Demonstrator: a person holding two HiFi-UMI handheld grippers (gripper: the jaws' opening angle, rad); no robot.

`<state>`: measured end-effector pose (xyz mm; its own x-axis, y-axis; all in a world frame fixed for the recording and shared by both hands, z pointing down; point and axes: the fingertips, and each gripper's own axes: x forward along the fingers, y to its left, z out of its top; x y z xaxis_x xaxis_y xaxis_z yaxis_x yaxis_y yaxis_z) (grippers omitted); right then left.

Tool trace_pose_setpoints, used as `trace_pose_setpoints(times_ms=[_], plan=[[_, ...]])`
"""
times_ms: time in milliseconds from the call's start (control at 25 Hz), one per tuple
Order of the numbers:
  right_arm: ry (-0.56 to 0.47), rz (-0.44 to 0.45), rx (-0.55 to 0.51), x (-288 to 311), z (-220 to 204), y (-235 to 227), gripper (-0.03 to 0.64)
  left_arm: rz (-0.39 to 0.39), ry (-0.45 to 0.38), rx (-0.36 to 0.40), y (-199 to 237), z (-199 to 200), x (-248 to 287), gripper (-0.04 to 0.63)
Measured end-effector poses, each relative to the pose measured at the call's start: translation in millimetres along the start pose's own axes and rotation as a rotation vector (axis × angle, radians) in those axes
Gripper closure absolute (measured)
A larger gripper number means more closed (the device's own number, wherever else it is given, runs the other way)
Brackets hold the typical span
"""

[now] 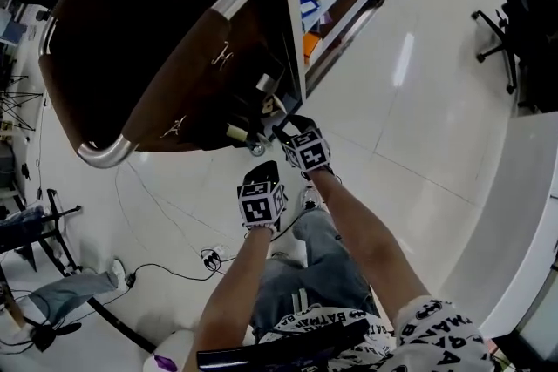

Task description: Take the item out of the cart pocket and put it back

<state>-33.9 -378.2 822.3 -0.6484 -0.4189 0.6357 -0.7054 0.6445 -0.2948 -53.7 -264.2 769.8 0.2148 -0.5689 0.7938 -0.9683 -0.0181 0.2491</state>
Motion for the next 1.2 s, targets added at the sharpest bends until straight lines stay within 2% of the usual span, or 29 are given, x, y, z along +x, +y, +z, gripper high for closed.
trace_pose_setpoints(times_ms=[240,440,720,760,800,960,1200], plan=[[0.006,-0.002,-0.028,42,2,-5,0.399,0.020,-0.010,-0.026,12,-7,22,0.594],[0.042,-0.053,-0.101,74,-5,-16,0.399,0.014,-0.032,-0.040,22,-3,36,0.594],[0.100,-0.062,-0.186,95,-8,-14,0.397,0.001,-0.048,-0.046,32,-8,48,0.594],[0.100,-0.061,-0.194,95,-8,-14,0.426,-0.003,-0.053,-0.044,32,-7,48,0.594],[0.095,-0.060,-0.204,94,-7,-14,0.454,-0.007,-0.057,-0.041,31,-5,48,0.594],[0.058,-0.083,-0.224,71,-2,-11,0.456,-0.019,-0.065,-0.030,26,0,36,0.594],[-0.026,-0.147,-0.226,-25,25,18,0.457,-0.058,-0.077,-0.012,0,1,-29,0.594]])
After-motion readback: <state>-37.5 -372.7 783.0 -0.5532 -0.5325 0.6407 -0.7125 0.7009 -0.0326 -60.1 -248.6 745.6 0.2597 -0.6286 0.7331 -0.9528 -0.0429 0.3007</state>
